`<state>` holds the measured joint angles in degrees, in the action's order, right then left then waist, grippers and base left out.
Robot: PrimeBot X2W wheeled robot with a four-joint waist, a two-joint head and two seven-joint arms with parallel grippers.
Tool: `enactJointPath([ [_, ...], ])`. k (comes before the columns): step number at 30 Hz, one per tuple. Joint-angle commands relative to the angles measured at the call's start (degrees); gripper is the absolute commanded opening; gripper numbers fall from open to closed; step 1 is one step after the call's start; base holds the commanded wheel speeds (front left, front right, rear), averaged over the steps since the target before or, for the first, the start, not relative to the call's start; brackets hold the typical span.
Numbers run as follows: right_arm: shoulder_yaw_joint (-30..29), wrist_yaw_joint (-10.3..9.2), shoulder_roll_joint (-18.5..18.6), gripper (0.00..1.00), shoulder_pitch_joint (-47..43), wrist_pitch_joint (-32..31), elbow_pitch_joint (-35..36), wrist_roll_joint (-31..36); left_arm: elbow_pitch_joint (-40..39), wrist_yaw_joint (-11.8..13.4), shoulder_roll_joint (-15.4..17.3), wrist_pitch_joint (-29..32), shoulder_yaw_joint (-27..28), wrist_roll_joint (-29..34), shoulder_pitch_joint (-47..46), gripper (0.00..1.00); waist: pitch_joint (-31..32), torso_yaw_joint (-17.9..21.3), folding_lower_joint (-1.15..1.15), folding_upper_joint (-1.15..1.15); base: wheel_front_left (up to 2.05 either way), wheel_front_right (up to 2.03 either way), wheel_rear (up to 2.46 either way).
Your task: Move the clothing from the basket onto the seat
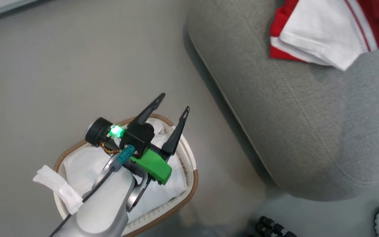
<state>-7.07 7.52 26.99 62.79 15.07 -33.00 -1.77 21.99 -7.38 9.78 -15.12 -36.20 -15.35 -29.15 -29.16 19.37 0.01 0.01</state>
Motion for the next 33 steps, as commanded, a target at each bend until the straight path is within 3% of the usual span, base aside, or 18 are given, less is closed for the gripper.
enactJointPath([
  [1, -0.97, -0.06, 0.25, 0.0, 0.27, 0.15, -1.32, -0.05, -0.35, -0.17, 0.18, -0.05, 0.12, 0.6, -1.45, 1.0, -6.21, -4.52, -0.01, -0.01, 0.0, 0.0, 0.0],
  [13, -2.72, -0.07, -3.59, 0.0, -8.93, 0.15, -8.01, 3.04, -0.53, -0.17, 0.35, -0.05, 0.89, 1.64, -3.11, 1.0, -9.01, -5.5, -0.01, -0.01, 0.0, 0.0, 0.0],
  [14, -2.67, -0.07, -4.07, 0.13, -9.47, 0.16, -7.7, 3.19, -0.43, -0.17, 0.42, -0.05, 1.07, 1.62, -2.75, 1.0, -8.81, -5.22, -0.01, -0.01, 0.0, 0.0, 0.0],
  [15, -2.45, -0.07, -4.64, 0.39, -10.02, 0.16, -7.27, 3.39, -0.33, -0.17, 0.38, -0.05, 1.22, 1.56, -2.41, 1.0, -8.53, -4.97, -0.01, -0.01, 0.0, 0.0, 0.0],
  [16, -2.29, -0.07, -5.1, 0.83, -10.56, 0.15, -6.93, 3.58, -0.27, -0.17, 0.29, -0.05, 1.28, 1.48, -2.17, 1.0, -8.29, -4.79, -0.01, -0.01, 0.0, 0.0, 0.0],
  [17, -1.94, -0.07, -5.66, 1.0, -11.22, 0.16, -6.51, 3.83, -0.21, -0.17, 0.14, -0.05, 1.41, 1.36, -1.93, 1.0, -7.95, -4.59, -0.01, -0.01, 0.0, 0.0, 0.0],
  [28, 0.02, -0.07, -7.48, 1.0, -20.1, 0.15, -0.86, 3.93, -0.27, -0.17, -1.56, -0.05, 3.16, -0.55, 0.43, 1.0, -1.89, -4.03, -0.01, -0.01, 0.0, 0.0, 0.0],
  [33, 0.17, -0.07, -6.63, 1.0, -22.99, 0.15, 0.98, 3.78, -0.4, -0.17, -2.92, -0.05, 5.04, -1.13, 2.7, 1.0, 2.7, -5.1, -0.01, -0.01, 0.0, 0.0, 0.0],
])
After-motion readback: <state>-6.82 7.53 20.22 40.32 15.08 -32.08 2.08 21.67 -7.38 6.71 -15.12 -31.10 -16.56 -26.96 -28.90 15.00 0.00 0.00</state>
